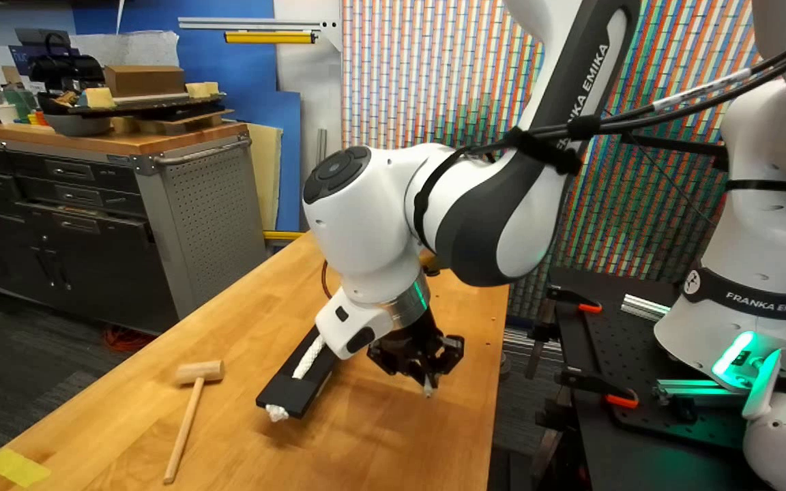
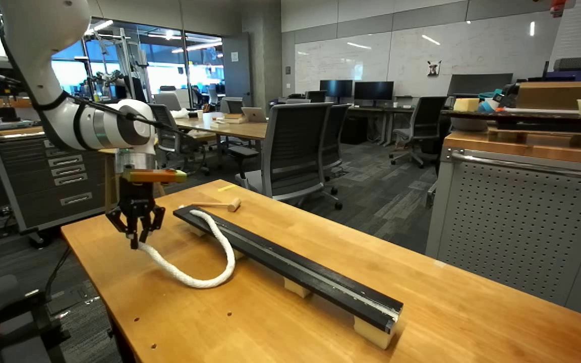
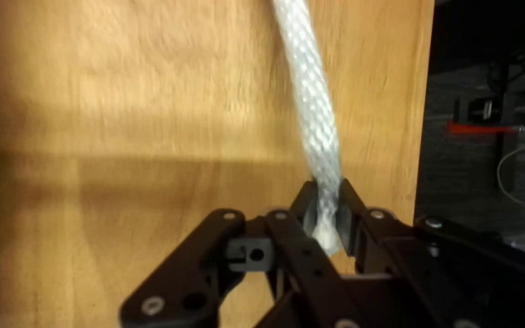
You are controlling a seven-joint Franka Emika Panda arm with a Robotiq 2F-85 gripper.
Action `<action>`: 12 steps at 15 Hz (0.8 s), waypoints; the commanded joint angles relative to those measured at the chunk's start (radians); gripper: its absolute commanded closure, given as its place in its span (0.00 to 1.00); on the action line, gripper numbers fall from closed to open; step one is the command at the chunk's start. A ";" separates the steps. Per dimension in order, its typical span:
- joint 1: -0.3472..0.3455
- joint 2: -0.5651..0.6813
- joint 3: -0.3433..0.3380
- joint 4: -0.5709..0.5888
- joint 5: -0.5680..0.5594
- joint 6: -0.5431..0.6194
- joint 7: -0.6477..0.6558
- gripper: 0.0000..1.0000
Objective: Stretch out the white rope and fit it in the middle space
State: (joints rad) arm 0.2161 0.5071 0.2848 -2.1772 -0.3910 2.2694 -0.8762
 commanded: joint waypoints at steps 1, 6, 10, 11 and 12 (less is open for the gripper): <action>-0.006 -0.127 -0.028 -0.047 -0.087 -0.108 -0.101 0.95; -0.034 -0.205 -0.058 -0.062 -0.166 -0.217 -0.276 0.95; -0.052 -0.252 -0.094 -0.079 -0.203 -0.260 -0.288 0.95; -0.062 -0.260 -0.104 -0.079 -0.189 -0.265 -0.264 0.95; -0.070 -0.267 -0.115 -0.079 -0.178 -0.267 -0.242 0.95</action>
State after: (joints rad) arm 0.1684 0.2961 0.1917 -2.2331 -0.5742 2.0276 -1.1361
